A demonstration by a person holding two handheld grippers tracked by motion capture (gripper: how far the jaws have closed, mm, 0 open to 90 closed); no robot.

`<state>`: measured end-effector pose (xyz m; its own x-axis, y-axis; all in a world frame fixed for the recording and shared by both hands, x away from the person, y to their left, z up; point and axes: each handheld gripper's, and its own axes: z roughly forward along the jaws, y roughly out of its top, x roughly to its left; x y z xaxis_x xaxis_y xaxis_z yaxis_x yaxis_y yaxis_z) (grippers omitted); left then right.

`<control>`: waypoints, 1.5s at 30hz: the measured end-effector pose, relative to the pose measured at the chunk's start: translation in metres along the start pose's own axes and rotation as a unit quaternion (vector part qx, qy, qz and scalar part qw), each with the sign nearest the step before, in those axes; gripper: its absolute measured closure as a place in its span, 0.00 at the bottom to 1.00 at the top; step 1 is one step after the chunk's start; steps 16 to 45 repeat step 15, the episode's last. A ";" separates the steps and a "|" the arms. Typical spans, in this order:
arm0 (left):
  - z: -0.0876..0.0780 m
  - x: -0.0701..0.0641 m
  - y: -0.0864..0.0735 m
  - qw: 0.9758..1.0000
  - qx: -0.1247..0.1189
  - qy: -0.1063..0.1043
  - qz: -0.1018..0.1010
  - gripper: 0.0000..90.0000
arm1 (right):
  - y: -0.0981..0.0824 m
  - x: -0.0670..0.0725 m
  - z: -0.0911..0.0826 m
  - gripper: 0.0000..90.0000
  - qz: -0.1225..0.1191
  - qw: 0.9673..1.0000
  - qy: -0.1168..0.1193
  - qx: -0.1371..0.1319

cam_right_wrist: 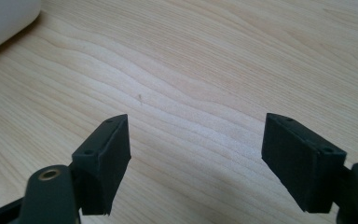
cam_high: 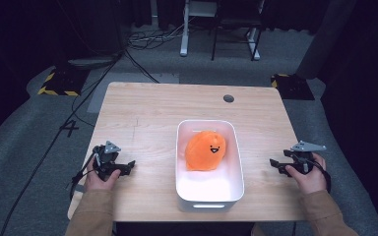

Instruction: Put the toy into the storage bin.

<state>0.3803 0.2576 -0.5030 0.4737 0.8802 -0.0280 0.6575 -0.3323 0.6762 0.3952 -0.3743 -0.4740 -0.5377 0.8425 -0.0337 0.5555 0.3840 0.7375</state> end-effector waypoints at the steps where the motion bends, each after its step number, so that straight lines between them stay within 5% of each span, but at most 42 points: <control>1: 0.000 0.000 0.000 1.000 0.000 0.000 -0.001 0.11 | -0.003 0.000 0.002 0.27 0.000 1.000 0.000 -0.001; 9: 0.000 0.000 0.000 1.000 0.000 0.000 -0.001 0.11 | -0.024 -0.001 0.016 0.23 0.007 1.000 0.010 -0.008; 15: 0.000 0.000 0.000 1.000 -0.001 0.000 -0.001 0.11 | -0.025 -0.004 0.017 0.16 -0.003 1.000 0.024 -0.002; 45: 0.000 0.000 0.000 1.000 -0.001 0.000 -0.001 0.11 | -0.025 -0.004 0.017 0.16 -0.003 1.000 0.024 -0.002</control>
